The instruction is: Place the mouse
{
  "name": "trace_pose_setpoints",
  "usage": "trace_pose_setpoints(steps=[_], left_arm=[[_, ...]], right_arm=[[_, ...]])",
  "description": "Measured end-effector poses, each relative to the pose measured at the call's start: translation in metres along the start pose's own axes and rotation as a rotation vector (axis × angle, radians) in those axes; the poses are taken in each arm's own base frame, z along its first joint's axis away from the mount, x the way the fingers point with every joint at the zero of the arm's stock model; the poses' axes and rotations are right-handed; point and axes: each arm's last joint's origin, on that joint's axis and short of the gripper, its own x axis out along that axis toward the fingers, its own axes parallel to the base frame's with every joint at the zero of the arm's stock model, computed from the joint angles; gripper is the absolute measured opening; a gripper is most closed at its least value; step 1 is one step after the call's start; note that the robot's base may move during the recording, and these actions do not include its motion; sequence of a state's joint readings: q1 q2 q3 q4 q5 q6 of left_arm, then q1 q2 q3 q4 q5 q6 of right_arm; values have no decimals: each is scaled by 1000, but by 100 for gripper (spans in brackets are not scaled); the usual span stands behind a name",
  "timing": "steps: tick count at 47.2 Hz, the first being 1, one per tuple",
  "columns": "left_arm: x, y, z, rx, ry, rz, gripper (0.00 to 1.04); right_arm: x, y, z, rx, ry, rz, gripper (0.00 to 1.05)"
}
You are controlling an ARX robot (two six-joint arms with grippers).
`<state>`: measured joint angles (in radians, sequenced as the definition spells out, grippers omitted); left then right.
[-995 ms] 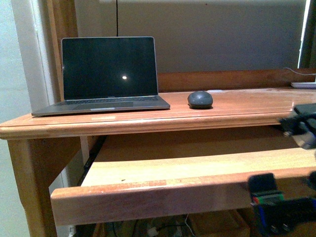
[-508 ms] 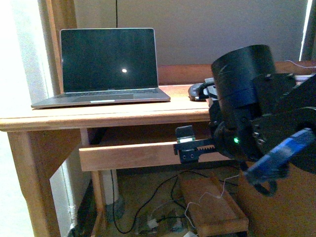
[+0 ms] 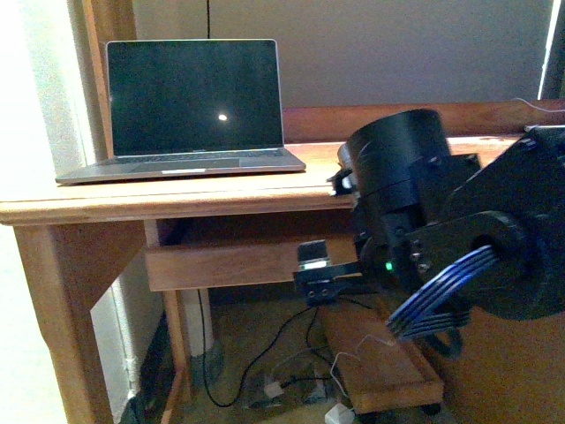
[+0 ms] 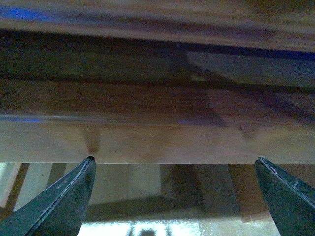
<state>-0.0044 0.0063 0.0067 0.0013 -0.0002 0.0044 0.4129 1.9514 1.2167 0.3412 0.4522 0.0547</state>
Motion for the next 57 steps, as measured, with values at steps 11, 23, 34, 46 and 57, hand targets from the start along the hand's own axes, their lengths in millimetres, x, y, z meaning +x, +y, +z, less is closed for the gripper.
trace_pose_setpoints(steps=[11,23,34,46,57], left_arm=[[0,0,0,0,0,0,97],[0,0,0,0,0,0,97],[0,0,0,0,0,0,97],[0,0,0,0,0,0,97],[0,0,0,0,0,0,97]], right_arm=[[-104,-64,14,171,-129,9,97],[-199,-111,-39,274,-160,-17,97],[-244,-133,-81,343,-171,-116,97],[-268,-152,-120,294,-321,-11,82],[-260,-162,-144,140,-351,59,44]])
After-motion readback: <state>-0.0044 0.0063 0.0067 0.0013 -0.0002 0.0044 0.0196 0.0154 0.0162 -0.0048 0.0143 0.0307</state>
